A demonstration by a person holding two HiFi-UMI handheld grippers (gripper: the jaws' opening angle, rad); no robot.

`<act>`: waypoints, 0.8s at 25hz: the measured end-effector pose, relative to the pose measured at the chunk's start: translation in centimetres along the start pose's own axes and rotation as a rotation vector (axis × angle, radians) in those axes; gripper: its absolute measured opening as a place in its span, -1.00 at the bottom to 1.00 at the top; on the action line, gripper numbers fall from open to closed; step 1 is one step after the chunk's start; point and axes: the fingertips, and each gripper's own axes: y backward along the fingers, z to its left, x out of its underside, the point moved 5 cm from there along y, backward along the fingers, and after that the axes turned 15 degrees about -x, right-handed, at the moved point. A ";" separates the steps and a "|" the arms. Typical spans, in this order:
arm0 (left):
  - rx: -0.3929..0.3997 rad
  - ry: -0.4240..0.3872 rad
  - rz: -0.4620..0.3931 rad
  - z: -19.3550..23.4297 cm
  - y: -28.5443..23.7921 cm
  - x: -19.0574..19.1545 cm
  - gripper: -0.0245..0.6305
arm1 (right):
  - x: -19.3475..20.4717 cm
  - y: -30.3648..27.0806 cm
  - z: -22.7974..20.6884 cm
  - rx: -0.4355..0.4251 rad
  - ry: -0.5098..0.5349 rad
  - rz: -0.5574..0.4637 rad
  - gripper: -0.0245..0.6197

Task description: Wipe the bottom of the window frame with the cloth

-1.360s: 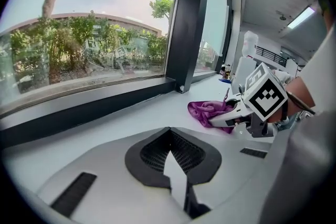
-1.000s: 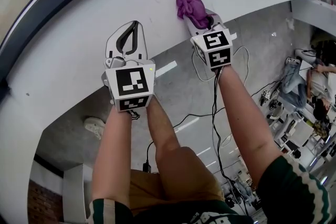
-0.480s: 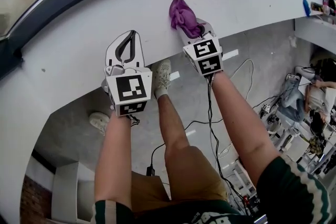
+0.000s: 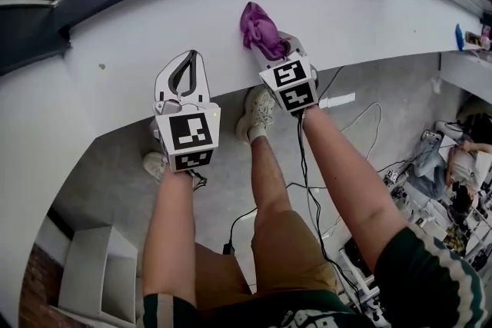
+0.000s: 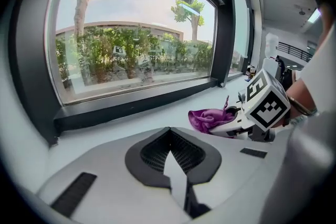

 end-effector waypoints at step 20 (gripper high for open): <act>-0.189 0.065 0.027 14.2 5.1 4.6 -0.91 | -7.3 -8.8 14.3 -0.175 0.095 0.003 -0.52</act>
